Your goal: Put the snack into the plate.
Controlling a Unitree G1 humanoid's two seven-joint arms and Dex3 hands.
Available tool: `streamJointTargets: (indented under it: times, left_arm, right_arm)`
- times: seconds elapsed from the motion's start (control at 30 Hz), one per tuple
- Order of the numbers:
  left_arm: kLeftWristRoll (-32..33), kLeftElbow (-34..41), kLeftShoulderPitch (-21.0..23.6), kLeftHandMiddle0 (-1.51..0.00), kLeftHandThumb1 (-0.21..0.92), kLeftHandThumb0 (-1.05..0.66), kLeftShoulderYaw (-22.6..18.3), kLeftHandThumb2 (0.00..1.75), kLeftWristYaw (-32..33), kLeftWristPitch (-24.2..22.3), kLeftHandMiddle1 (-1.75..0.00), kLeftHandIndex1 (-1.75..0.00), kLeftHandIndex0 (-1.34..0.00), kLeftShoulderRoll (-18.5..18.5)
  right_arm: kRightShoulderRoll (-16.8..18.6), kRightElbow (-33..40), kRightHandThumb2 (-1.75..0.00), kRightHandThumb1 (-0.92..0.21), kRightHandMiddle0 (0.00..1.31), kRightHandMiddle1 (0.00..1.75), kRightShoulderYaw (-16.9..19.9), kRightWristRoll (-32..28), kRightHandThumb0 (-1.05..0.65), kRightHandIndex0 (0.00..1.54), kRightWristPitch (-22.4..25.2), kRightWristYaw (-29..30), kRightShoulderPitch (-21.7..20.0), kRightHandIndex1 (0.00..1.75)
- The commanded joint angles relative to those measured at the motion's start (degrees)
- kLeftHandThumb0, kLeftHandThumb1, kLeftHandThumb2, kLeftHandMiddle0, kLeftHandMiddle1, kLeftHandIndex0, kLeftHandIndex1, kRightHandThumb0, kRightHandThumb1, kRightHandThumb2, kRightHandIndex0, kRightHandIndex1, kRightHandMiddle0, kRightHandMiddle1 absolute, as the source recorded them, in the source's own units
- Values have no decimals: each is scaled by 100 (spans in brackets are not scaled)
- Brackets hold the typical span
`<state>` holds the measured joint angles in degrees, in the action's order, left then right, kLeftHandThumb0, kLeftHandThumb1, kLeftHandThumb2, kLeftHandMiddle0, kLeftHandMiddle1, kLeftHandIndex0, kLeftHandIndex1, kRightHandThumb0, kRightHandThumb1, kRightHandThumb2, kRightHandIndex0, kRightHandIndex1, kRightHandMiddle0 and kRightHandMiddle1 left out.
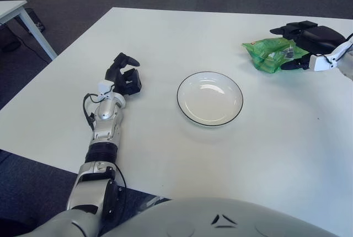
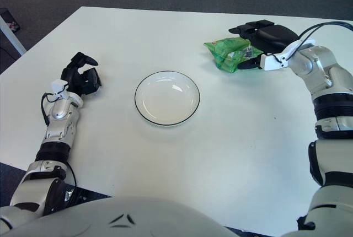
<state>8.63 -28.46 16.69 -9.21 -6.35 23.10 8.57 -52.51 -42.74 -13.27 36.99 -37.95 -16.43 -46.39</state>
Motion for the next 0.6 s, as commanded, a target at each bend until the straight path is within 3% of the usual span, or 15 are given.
streamJointTargets:
  times: [0.0, 0.33, 0.57]
  left_arm:
    - [35, -461, -935, -106, 49, -43, 52, 110, -51, 42, -175, -175, -47, -409]
    - [-25, -381, -985, -107, 46, -43, 74, 114, 31, 66, -175, -175, -50, -435]
    - [-117, -302, -1029, -107, 45, -44, 92, 115, 162, 15, -175, -175, -51, -443]
  right_arm:
    - [298, -652, -38, -92, 0, 0, -256, -121, -105, 0, -171, -458, -632, 0]
    - [647, -1761, -33, -92, 0, 0, -490, -210, -104, 0, -546, -1011, -1290, 0]
    - [743, -2244, -29, -90, 0, 0, -750, 105, -100, 0, -341, -1037, -1735, 0]
